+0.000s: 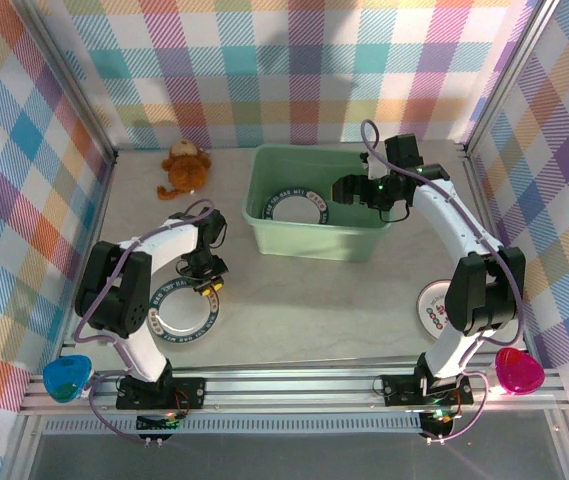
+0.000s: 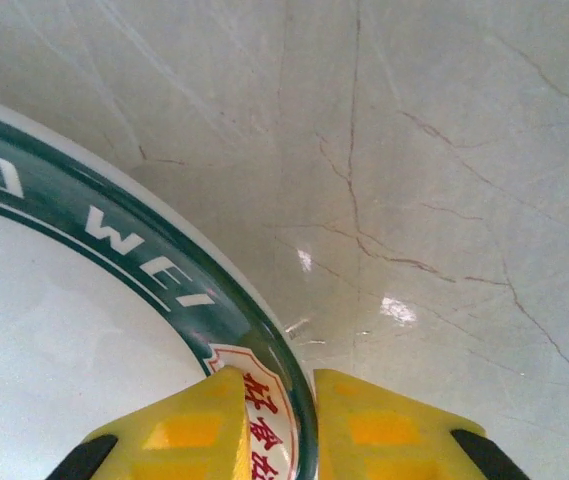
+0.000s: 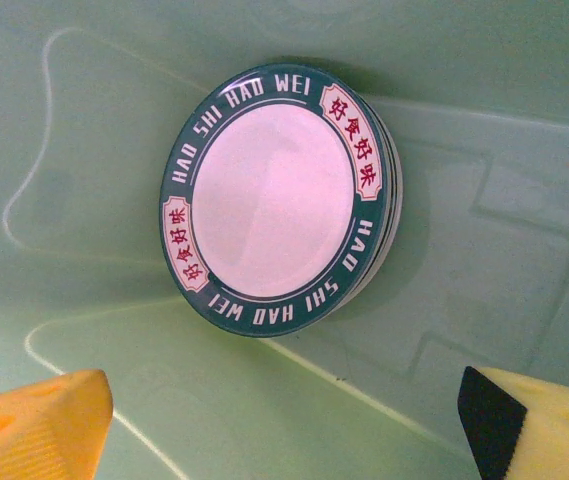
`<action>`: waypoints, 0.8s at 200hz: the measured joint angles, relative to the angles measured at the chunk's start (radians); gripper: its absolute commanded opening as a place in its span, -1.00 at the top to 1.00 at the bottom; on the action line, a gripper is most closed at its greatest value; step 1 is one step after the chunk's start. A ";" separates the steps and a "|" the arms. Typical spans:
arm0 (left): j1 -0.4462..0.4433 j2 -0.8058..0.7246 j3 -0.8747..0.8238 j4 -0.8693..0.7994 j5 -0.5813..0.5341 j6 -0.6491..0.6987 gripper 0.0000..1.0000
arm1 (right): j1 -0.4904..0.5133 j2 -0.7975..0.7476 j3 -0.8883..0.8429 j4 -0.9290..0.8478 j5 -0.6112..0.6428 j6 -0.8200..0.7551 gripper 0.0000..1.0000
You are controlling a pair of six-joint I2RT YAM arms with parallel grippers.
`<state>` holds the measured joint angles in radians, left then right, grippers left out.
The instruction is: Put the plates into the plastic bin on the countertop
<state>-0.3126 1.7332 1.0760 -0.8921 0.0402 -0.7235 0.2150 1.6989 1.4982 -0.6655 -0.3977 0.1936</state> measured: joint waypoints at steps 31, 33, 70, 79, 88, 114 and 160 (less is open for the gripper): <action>0.000 -0.007 0.001 0.002 -0.007 0.001 0.80 | -0.003 0.000 0.000 0.010 0.000 0.000 -0.80; 0.000 -0.008 0.001 0.002 -0.007 0.002 0.81 | -0.003 0.000 0.000 0.011 0.000 0.000 -0.80; 0.000 -0.046 0.002 -0.001 -0.016 0.002 0.94 | -0.006 0.000 0.005 0.014 0.000 0.002 -0.80; 0.000 -0.060 0.005 -0.005 -0.017 0.001 0.96 | -0.006 0.000 0.008 0.014 0.000 0.005 -0.80; 0.000 -0.074 0.010 -0.010 -0.018 0.000 0.98 | -0.007 0.000 0.013 0.014 0.000 0.008 -0.80; 0.000 -0.125 0.037 -0.027 -0.025 -0.011 1.00 | -0.007 0.000 0.030 0.019 -0.008 0.015 -0.80; 0.000 -0.214 0.113 -0.052 -0.058 -0.026 1.00 | -0.007 0.000 0.068 0.021 -0.040 0.035 -0.79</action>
<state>-0.3126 1.5192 1.1893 -0.9440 -0.0174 -0.7494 0.2077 1.6989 1.5658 -0.6445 -0.4381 0.2283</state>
